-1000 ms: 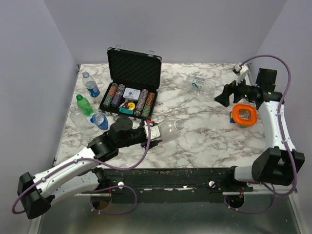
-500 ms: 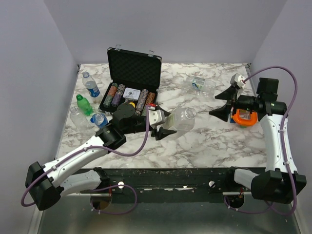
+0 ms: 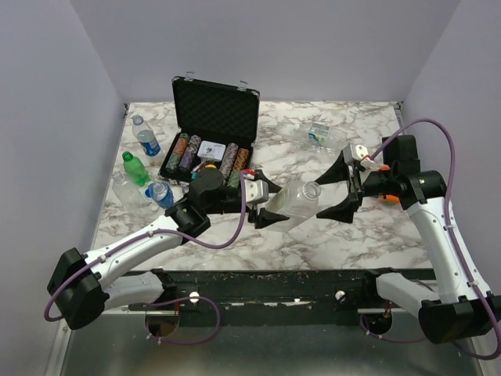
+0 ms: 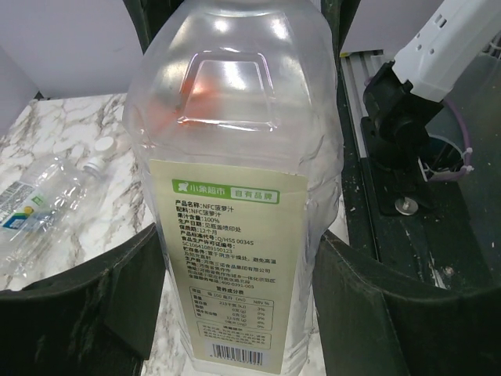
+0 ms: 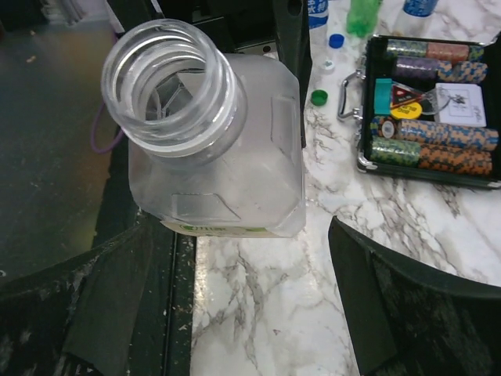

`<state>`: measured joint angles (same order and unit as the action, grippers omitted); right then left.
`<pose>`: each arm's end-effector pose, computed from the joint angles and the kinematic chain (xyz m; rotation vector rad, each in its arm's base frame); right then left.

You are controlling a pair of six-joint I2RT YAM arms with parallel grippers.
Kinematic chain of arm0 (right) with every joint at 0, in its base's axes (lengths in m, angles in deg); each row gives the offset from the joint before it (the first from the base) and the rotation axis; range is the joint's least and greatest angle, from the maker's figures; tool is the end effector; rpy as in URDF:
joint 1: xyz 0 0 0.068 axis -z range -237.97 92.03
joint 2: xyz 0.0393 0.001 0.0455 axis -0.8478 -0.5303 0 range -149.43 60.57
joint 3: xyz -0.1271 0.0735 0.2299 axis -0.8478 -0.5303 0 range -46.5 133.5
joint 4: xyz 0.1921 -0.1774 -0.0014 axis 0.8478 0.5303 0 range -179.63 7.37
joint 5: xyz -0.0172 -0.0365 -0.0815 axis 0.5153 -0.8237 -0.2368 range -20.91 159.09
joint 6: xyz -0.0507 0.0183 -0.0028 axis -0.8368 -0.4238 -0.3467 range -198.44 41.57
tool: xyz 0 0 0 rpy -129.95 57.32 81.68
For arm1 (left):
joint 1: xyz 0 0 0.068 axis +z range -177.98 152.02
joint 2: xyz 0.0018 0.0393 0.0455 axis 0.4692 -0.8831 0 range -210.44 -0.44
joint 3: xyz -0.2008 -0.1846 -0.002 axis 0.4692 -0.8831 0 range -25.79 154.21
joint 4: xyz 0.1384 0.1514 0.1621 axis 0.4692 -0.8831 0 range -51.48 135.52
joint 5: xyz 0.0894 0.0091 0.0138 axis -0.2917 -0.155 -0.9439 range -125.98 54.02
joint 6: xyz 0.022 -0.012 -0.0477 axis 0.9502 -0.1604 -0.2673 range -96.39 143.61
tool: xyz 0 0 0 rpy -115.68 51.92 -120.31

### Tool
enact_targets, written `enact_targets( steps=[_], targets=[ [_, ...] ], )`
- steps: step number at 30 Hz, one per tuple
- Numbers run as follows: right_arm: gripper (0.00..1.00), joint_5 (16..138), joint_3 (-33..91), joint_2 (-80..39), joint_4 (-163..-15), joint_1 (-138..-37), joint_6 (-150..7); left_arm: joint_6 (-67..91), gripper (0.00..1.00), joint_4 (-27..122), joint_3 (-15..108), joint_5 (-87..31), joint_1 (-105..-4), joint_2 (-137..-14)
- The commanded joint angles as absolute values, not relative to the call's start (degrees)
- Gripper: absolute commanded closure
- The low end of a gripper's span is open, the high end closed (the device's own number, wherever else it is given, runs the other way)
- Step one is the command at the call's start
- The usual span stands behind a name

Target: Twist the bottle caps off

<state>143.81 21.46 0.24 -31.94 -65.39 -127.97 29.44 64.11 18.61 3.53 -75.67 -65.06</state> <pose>0.1718 0.0570 0.3709 -1.3263 1.3742 1.0708 0.1575 -0.2068 0.3208 1.2295 1.1873 -1.1016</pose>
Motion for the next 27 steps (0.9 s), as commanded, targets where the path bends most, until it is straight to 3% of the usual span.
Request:
enact_targets(
  steps=[1,11,27],
  targets=[
    [0.0,146.7,19.8,-1.8,-40.0,-68.3,-117.4,36.2,1.0,61.4,17.9,1.8,-76.2,-62.5],
    [0.0,145.2,21.0,-5.2,-44.5,-72.7,-110.3,36.1,1.0,60.7,18.2,0.1,-77.1,-64.2],
    [0.0,139.8,24.3,-4.8,-36.4,-73.5,-116.7,28.8,1.0,52.3,25.5,-2.8,-77.1,-70.2]
  ],
)
